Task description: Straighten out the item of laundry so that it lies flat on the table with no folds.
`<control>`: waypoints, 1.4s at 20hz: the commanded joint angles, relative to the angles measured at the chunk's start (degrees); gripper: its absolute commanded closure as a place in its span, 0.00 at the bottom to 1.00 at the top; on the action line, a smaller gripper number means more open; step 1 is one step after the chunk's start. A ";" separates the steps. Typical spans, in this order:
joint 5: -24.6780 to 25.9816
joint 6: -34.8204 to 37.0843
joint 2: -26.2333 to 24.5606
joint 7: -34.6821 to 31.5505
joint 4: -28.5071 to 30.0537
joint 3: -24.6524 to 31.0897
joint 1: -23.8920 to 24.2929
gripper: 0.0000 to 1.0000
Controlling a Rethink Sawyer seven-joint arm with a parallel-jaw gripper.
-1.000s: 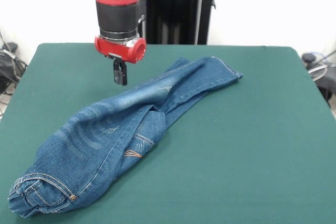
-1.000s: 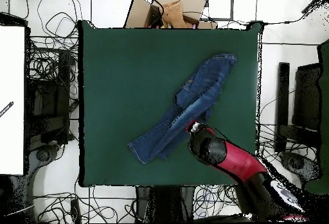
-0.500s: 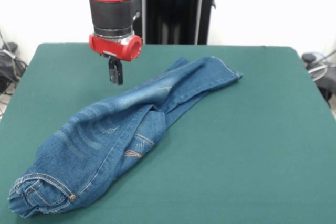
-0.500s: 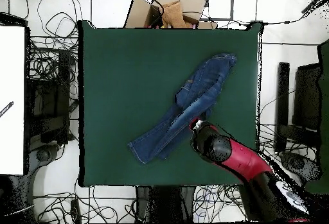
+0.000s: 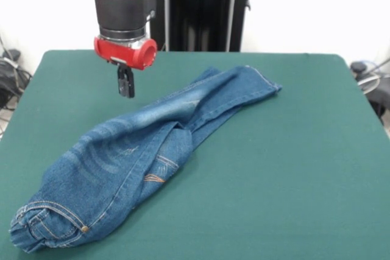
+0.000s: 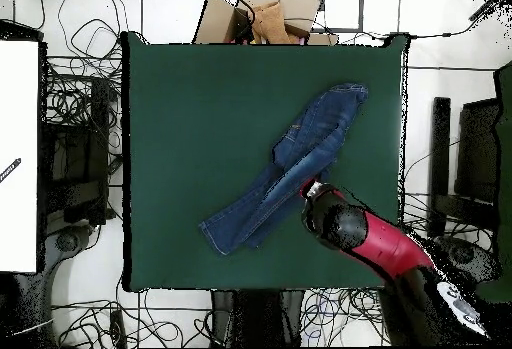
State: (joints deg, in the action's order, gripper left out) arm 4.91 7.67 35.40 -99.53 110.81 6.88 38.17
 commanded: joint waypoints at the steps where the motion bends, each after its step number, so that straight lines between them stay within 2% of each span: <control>1: 0.68 7.37 -0.34 -1.29 -5.74 5.28 0.56 1.00; 4: 1.44 7.40 -1.66 -0.69 -7.04 5.29 0.93 1.00; 6: 1.80 7.73 -1.98 -1.36 -8.52 2.61 -0.98 1.00; 18: 1.45 9.16 -5.13 -1.53 -13.73 2.89 -0.96 1.00; 28: 1.99 9.69 -4.90 -1.48 -14.20 3.34 -1.29 1.00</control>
State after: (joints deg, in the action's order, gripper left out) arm 4.95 11.72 31.83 -99.53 99.09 6.88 38.56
